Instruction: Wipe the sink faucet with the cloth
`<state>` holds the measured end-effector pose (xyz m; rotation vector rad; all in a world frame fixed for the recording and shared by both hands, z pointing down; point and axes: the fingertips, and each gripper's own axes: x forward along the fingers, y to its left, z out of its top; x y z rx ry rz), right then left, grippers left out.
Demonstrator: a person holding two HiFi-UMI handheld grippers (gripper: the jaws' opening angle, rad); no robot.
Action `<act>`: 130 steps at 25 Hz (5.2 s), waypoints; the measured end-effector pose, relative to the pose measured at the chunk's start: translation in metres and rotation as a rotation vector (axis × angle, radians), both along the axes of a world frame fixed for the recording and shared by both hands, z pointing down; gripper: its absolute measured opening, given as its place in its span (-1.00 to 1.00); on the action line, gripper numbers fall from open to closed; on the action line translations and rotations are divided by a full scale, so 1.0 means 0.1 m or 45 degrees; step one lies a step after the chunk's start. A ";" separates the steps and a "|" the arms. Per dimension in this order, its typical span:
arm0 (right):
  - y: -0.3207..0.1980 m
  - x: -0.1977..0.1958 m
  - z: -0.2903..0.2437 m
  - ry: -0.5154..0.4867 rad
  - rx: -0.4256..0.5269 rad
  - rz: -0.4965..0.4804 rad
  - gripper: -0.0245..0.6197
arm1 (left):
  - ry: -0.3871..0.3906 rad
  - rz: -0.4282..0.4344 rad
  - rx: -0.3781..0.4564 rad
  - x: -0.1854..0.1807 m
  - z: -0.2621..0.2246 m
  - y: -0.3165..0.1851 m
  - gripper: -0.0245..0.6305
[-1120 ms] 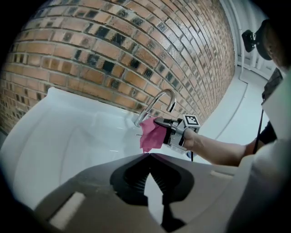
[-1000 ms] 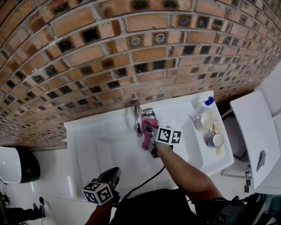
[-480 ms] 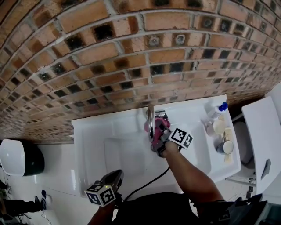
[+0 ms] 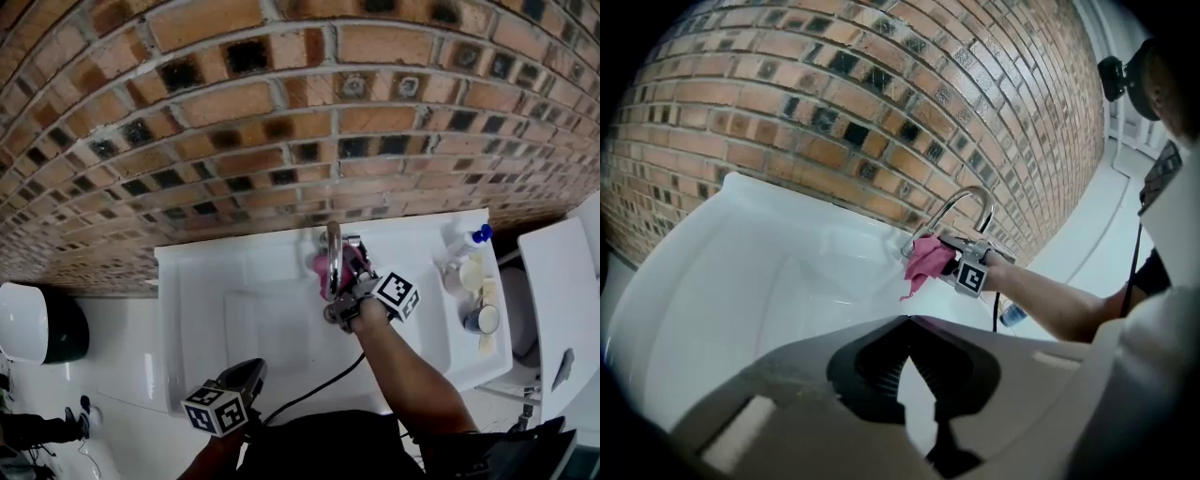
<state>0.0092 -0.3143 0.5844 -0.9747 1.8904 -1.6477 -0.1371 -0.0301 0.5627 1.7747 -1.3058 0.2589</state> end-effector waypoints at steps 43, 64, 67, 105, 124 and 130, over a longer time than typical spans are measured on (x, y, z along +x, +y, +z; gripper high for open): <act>0.22 -0.26 -1.28 -0.319 0.372 -0.297 -0.74 | 0.071 -0.067 0.138 -0.06 -0.17 0.35 -0.91; 0.77 -0.04 -1.61 -0.259 0.524 -0.283 -0.74 | 0.107 0.001 0.185 -0.04 -0.19 0.74 -0.91; 0.85 0.00 -1.61 -0.196 0.563 -0.273 -0.74 | 0.104 0.039 0.179 -0.03 -0.16 0.79 -0.91; 0.07 0.20 -1.61 0.866 0.796 -0.664 -0.74 | 0.092 -0.062 0.170 0.50 -0.10 -0.04 -0.91; -0.49 -0.52 -0.89 0.529 0.552 -0.987 -0.74 | 0.061 -0.211 0.060 0.88 0.08 -0.38 -0.91; -0.45 -0.59 -1.11 0.441 0.544 -0.980 -0.74 | 0.066 -0.207 0.077 0.89 0.05 -0.32 -0.91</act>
